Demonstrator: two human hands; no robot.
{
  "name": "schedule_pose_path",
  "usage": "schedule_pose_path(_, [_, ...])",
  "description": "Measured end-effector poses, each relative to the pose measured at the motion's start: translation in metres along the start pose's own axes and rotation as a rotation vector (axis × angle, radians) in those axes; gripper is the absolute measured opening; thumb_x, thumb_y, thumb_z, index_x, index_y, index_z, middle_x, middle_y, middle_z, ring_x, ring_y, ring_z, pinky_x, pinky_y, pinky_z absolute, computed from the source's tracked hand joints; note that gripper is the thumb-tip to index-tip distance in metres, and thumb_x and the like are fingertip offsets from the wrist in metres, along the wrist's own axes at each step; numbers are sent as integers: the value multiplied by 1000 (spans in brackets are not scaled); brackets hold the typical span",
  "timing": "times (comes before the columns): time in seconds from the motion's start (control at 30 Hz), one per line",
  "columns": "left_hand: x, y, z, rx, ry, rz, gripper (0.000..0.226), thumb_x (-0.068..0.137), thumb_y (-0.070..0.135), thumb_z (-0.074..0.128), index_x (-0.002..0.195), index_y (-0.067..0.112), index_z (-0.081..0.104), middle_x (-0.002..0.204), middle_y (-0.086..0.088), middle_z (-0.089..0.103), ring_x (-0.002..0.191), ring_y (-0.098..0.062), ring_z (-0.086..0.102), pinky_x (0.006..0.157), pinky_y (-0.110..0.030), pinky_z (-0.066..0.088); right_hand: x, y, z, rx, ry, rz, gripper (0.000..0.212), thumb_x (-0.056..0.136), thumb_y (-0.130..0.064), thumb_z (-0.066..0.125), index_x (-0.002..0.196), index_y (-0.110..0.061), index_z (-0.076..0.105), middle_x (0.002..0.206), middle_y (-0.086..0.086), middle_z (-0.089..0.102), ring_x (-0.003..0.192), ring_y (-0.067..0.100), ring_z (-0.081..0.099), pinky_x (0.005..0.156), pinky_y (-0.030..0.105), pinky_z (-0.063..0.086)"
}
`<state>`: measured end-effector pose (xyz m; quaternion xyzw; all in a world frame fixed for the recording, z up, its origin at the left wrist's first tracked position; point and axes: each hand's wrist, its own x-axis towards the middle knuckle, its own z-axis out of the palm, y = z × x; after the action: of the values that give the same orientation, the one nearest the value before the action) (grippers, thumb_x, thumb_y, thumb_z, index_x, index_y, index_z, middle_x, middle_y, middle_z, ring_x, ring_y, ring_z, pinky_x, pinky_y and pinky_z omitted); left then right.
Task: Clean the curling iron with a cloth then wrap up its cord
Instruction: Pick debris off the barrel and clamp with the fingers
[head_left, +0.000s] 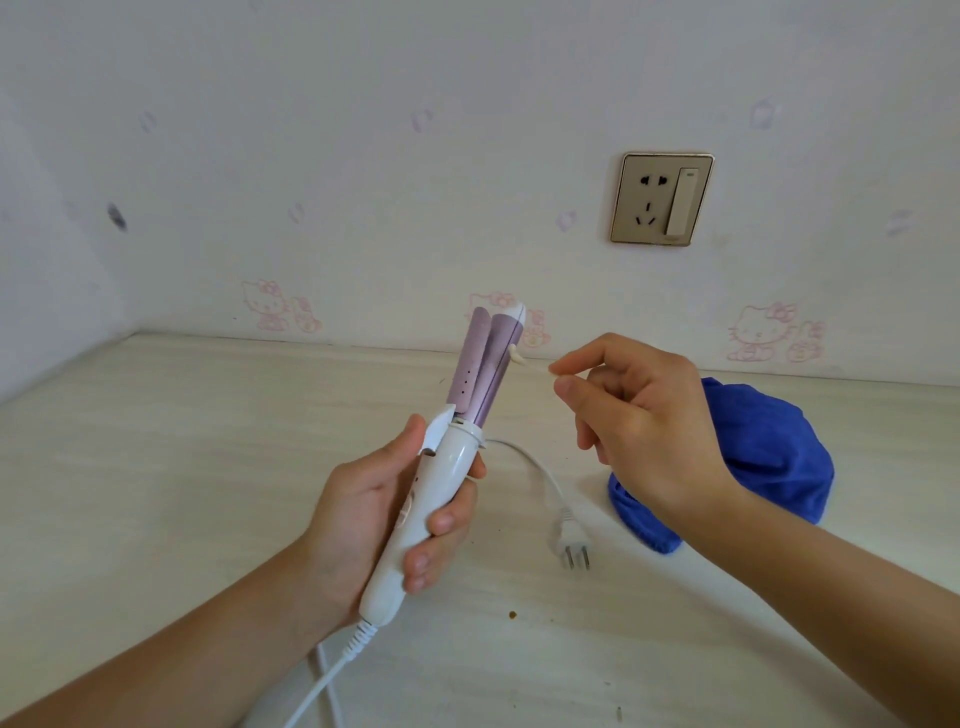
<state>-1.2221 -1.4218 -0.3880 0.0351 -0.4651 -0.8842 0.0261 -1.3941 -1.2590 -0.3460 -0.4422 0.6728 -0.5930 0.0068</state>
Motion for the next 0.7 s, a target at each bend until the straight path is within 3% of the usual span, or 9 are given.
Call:
schedule_pose_path(0.13, [-1,-5,2,125,98,8,54,90,55,52,103,4,67,67,-13,42,35,-15,41,35,-21,36,3,-1,-3,3,19,9,13,96,-3,65,91,-14,72,49,13,59,42,5,54,48,15,45])
schedule_pose_path(0.37, [-2,-8,5,202,83,-23,56,91,58,49,102,6,66,65,-12,44,33,-16,41,36,-21,37,-1,1,4,-35,-95,17,16,95,-4,68,88,-17,73,51,10,61,39,3,49,46,14,41])
schedule_pose_path(0.5, [-3,-6,3,189,73,-41,60,89,62,49,103,5,67,65,-12,42,32,-16,41,36,-21,37,-10,2,14,-50,-205,-9,27,94,-3,69,83,-28,70,54,11,59,41,4,49,48,12,38])
schedule_pose_path(0.7, [-2,-4,2,177,11,-61,64,94,62,44,107,3,64,64,-13,41,33,-16,43,36,-22,40,4,2,-1,-74,-42,-29,13,96,-3,67,91,-13,74,53,12,61,42,5,48,46,17,40])
